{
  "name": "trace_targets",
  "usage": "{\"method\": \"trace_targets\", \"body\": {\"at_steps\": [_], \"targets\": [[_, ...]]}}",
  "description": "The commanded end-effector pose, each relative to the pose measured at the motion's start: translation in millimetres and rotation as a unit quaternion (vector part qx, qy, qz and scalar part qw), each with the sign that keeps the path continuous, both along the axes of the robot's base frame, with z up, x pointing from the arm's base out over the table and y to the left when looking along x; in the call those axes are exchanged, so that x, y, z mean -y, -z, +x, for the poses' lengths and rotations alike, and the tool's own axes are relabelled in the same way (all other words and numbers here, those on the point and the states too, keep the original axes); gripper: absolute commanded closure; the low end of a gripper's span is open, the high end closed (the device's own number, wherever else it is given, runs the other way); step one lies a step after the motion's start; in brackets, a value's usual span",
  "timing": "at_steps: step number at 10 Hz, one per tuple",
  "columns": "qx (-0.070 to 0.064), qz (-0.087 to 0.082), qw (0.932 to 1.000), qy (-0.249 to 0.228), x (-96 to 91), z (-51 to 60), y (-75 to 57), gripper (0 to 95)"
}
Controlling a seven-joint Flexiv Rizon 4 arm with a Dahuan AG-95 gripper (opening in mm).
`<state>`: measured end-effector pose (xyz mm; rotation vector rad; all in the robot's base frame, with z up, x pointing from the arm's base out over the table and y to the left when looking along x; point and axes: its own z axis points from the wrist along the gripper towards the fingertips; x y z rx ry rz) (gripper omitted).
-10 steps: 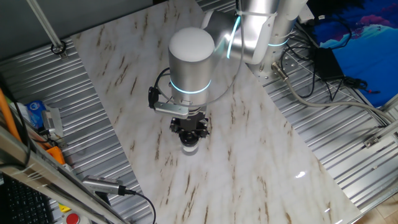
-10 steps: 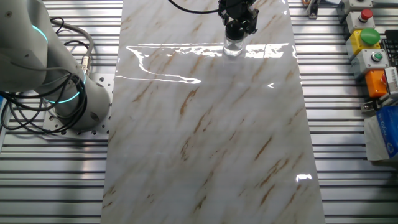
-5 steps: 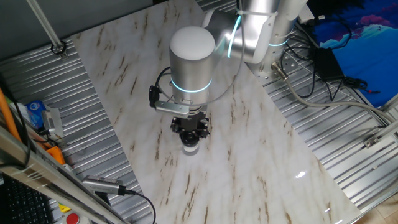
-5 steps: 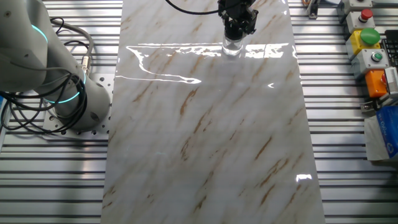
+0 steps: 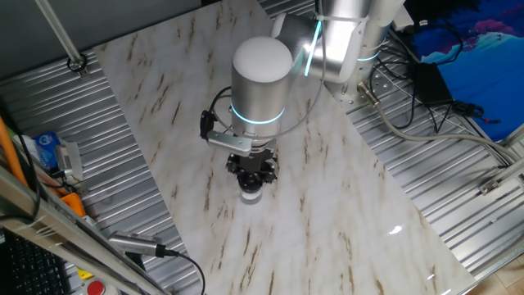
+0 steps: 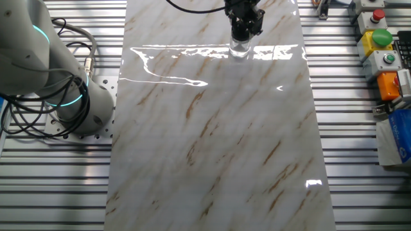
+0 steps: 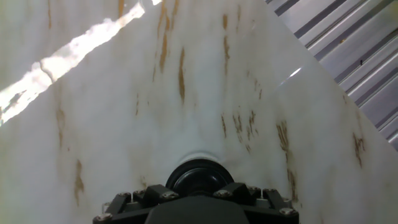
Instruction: Screw the lid onto the jar
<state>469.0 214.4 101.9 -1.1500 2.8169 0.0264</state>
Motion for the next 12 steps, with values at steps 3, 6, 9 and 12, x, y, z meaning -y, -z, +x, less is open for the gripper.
{"method": "trace_targets", "body": {"at_steps": [3,6,9,12], "targets": [[0.007,0.011,0.9984,0.055,0.6,0.9,0.5,95.0],[0.018,0.016,0.9949,0.097,0.7,0.8,0.5,95.0],[0.03,0.022,0.9914,0.126,0.8,0.6,0.3,95.0],[0.034,0.024,0.9917,0.121,0.9,0.6,0.3,95.0]]}}
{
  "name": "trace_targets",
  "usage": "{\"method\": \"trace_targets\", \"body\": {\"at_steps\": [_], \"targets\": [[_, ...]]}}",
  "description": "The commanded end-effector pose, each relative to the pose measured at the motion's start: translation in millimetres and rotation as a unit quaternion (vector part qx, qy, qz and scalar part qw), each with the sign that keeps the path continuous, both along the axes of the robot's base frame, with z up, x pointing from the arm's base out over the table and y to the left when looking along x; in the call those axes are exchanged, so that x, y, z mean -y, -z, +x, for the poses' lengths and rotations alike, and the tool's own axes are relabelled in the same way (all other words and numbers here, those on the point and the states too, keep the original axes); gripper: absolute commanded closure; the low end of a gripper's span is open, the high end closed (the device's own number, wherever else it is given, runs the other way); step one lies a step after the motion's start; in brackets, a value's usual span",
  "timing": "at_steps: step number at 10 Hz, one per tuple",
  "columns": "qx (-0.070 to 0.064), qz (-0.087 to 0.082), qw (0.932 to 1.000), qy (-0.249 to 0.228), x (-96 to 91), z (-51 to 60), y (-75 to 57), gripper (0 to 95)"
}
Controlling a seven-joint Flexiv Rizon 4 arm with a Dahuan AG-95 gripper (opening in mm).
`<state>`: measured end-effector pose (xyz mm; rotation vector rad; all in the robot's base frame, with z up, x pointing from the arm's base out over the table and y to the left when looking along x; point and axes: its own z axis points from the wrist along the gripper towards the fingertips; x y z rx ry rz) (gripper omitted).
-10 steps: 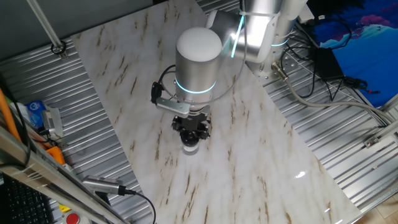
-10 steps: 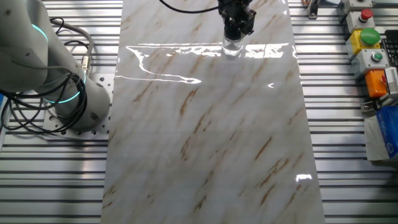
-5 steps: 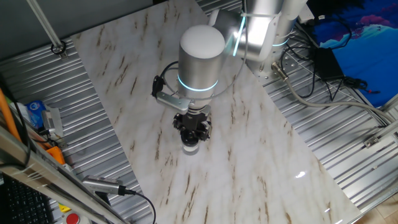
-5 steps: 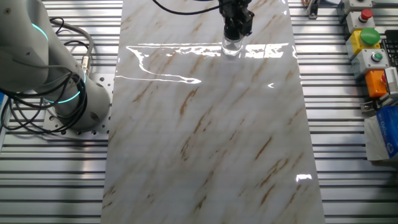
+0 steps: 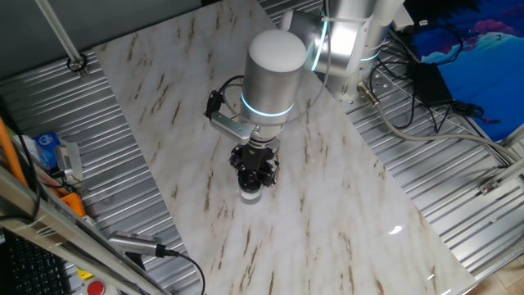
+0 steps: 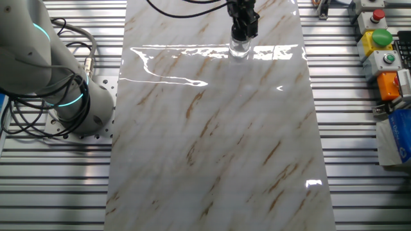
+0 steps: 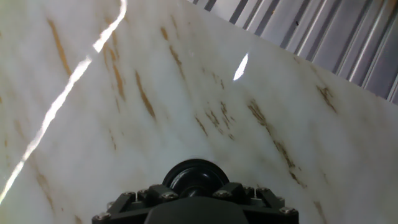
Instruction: Screw the lid onto the jar
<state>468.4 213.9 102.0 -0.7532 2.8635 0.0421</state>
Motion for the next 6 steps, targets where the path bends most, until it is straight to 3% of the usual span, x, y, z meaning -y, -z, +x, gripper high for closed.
{"method": "trace_targets", "body": {"at_steps": [1,2,3,4,6], "targets": [[0.001,-0.004,0.9999,-0.014,0.5,1.2,0.5,95.0],[0.003,-0.003,0.9996,-0.028,0.6,1.1,0.5,57.0],[0.006,0.001,0.999,-0.045,0.6,1.2,0.4,38.0],[0.008,0.001,0.9983,-0.059,0.6,1.2,0.3,0.0],[0.008,-0.01,0.9978,-0.066,0.5,1.4,0.2,0.0]]}}
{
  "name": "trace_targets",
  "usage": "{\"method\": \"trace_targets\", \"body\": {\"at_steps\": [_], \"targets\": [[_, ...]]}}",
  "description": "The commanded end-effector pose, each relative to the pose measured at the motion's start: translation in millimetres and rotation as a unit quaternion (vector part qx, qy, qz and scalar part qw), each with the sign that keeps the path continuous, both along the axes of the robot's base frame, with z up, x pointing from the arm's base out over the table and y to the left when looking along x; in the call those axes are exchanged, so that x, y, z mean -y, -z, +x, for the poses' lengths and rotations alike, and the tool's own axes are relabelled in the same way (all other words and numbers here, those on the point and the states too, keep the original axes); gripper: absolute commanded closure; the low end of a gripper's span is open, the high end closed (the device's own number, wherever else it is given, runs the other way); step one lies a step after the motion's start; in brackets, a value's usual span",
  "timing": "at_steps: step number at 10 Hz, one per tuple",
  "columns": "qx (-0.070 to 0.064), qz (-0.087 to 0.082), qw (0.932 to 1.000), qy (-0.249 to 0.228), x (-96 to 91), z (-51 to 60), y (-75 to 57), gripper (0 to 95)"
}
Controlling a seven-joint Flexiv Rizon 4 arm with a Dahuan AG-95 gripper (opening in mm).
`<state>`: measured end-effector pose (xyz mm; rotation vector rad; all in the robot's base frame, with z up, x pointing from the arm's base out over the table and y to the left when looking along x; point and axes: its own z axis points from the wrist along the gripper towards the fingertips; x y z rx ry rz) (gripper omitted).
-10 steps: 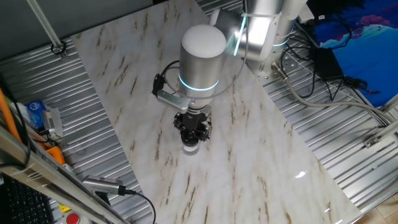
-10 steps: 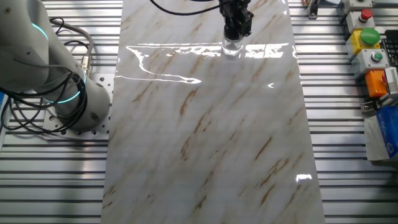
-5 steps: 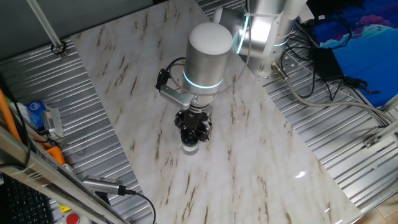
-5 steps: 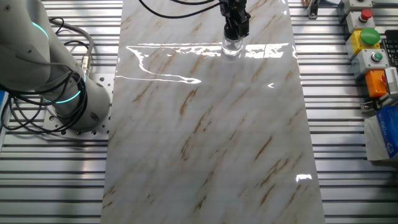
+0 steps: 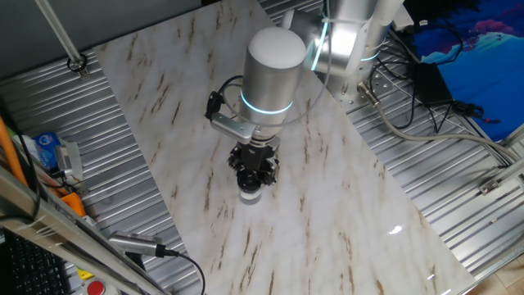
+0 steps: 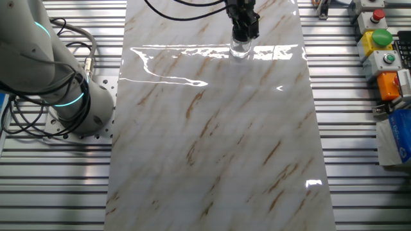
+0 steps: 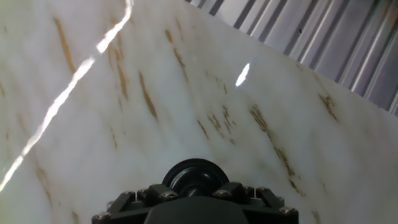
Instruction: Screw the lid onto the jar
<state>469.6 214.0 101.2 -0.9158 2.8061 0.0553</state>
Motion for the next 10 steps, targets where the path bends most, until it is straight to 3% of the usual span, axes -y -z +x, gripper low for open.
{"method": "trace_targets", "body": {"at_steps": [1,2,3,10], "targets": [[0.003,-0.012,0.9999,-0.008,0.6,0.2,-0.7,0.0],[0.002,-0.011,0.9998,-0.014,0.6,0.2,-0.7,0.0],[0.0,-0.024,0.9986,-0.047,0.2,0.0,-1.3,0.0],[0.0,-0.024,0.9986,-0.047,0.2,0.0,-1.3,0.0]]}}
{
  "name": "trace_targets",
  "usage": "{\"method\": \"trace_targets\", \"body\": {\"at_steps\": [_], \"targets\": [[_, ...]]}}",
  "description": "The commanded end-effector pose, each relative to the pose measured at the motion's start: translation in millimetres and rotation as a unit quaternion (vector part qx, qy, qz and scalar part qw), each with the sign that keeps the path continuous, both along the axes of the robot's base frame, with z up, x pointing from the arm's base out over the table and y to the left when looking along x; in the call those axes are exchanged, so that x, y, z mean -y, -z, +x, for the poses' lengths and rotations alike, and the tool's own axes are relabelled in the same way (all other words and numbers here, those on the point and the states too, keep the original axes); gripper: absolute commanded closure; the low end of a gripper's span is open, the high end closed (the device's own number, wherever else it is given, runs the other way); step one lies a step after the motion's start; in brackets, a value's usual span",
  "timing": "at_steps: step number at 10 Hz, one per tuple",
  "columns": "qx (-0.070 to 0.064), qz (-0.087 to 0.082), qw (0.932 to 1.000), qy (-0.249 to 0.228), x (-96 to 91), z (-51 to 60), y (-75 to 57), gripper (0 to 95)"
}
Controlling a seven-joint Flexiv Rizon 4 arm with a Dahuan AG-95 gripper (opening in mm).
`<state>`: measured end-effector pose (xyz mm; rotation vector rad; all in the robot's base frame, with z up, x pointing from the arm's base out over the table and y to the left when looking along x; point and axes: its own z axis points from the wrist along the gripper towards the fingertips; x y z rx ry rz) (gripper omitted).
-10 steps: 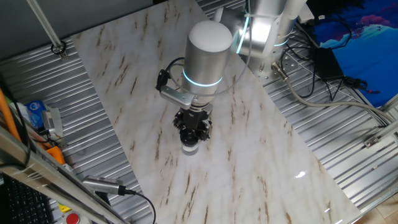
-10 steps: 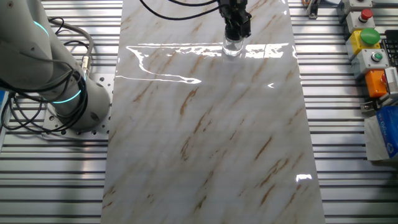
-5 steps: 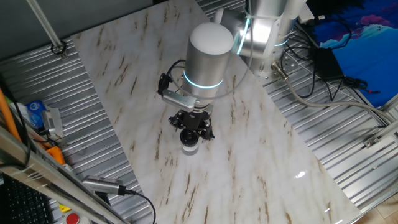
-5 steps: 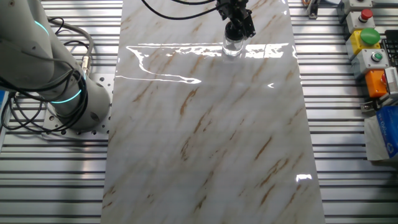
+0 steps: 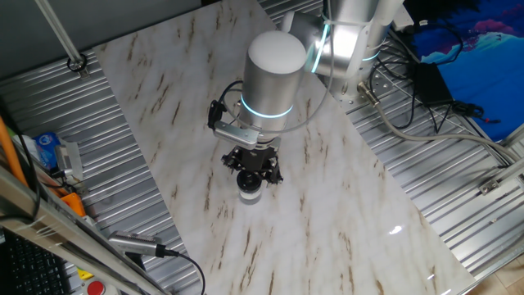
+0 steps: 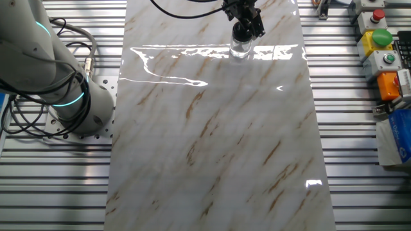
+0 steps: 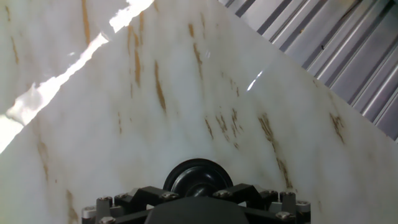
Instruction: Screw the lid onto the jar
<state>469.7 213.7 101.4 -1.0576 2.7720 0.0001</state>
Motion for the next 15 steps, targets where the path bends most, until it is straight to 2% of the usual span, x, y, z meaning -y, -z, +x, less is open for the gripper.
{"method": "trace_targets", "body": {"at_steps": [1,13,14,15], "targets": [[-0.001,0.0,1.0,0.0,-0.1,-0.2,-1.0,0.0],[-0.001,0.0,1.0,0.0,-0.1,-0.2,-1.0,0.0],[-0.043,-0.029,0.9774,-0.205,-5.9,10.9,-18.1,0.0],[-0.046,-0.03,0.9762,-0.21,-5.9,11.1,-18.2,0.0]]}}
